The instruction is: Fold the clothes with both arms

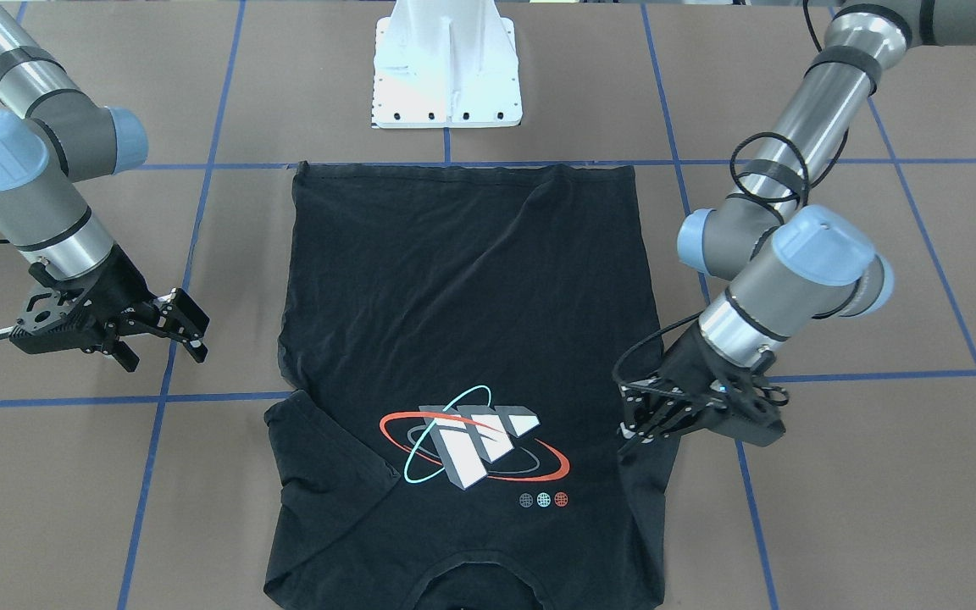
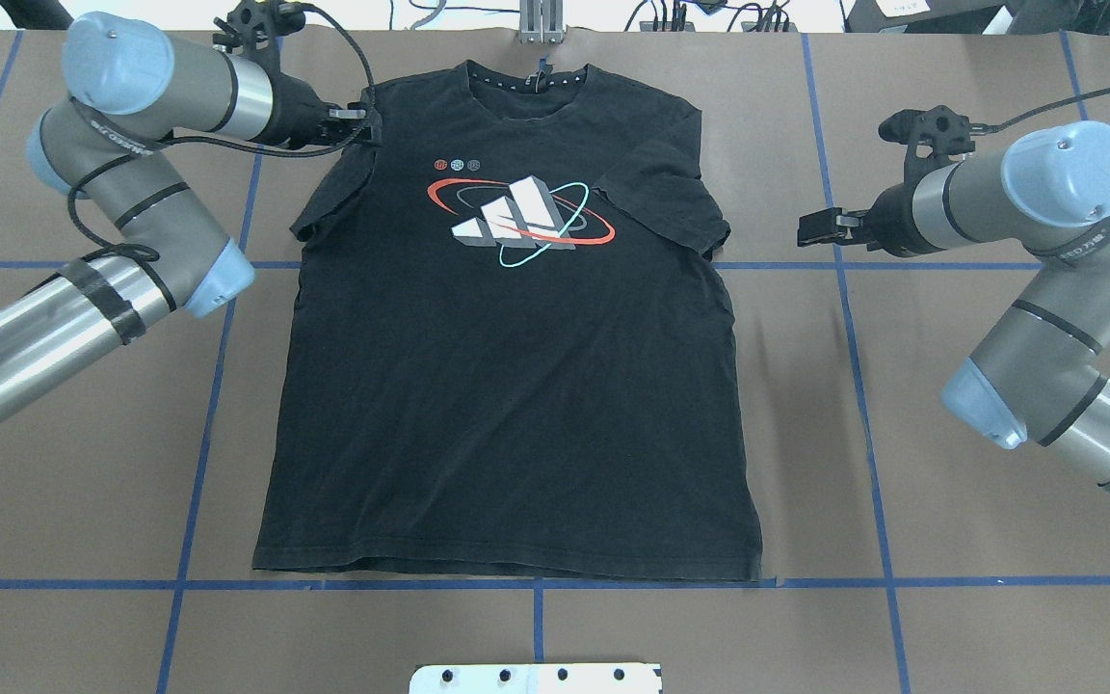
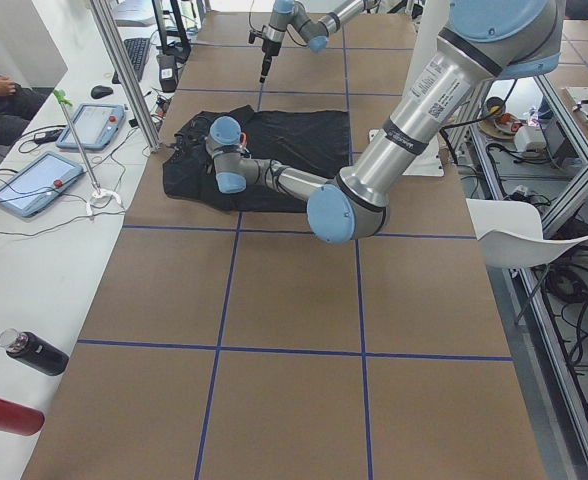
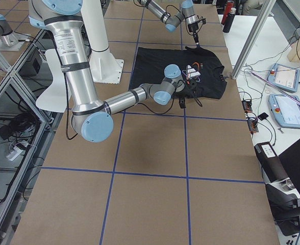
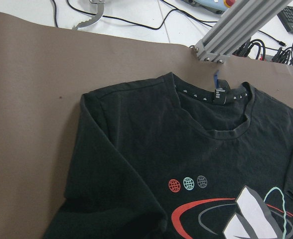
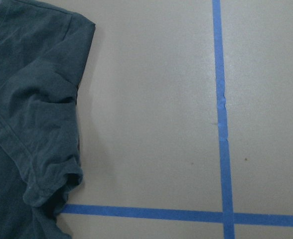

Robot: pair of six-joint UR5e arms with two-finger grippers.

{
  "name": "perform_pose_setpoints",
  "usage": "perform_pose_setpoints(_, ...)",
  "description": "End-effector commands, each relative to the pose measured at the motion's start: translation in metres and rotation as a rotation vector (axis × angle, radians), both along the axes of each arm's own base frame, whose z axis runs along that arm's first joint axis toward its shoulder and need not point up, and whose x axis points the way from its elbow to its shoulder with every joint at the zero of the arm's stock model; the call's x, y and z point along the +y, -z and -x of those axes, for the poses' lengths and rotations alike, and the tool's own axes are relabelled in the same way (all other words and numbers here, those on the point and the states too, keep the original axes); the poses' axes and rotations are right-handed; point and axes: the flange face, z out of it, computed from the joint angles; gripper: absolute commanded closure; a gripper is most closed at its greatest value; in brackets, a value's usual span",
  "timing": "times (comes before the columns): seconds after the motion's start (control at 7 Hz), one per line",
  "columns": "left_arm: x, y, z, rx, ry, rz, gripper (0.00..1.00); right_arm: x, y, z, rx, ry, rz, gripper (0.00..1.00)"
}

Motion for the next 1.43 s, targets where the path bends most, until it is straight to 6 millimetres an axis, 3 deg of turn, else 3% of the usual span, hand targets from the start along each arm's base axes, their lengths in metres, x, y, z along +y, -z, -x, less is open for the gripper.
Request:
perform_pose_setpoints(0.0,-0.006,0.013,-0.028,-0.013,0.038,0.019,1.00,-0.002,-0.001,-0.001,0.000,-0.001,0.001,0.00)
perform_pose_setpoints(0.29,-0.008,0.010,-0.042,-0.029,0.062,0.020,1.00,-0.007,0.006,0.003,-0.002,-0.006,-0.004,0.00)
perform_pose_setpoints(0.43,-0.007,0.010,-0.043,-0.030,0.062,0.020,0.47,-0.012,0.011,0.009,-0.009,-0.011,0.002,0.00)
perform_pose_setpoints(0.57,-0.006,0.014,-0.042,-0.022,0.061,0.016,0.12,-0.015,0.017,0.012,-0.018,-0.014,0.004,0.00)
perform_pose_setpoints(0.71,-0.003,0.021,-0.039,-0.008,0.060,0.007,0.08,-0.015,0.023,0.015,-0.045,-0.043,0.044,0.00)
perform_pose_setpoints(0.86,0.010,0.032,-0.028,0.019,0.057,-0.012,0.01,-0.011,0.045,0.033,-0.125,-0.119,0.175,0.00)
perform_pose_setpoints(1.0,0.033,0.025,-0.012,0.047,0.032,-0.013,0.01,0.004,0.066,0.055,-0.162,-0.149,0.280,0.00)
perform_pose_setpoints(1.14,0.066,0.014,0.008,0.074,-0.051,-0.013,0.01,0.030,0.086,0.070,-0.183,-0.185,0.384,0.00)
perform_pose_setpoints(1.29,0.091,0.008,0.029,0.093,-0.066,-0.028,0.01,0.068,0.108,0.082,-0.185,-0.202,0.442,0.01)
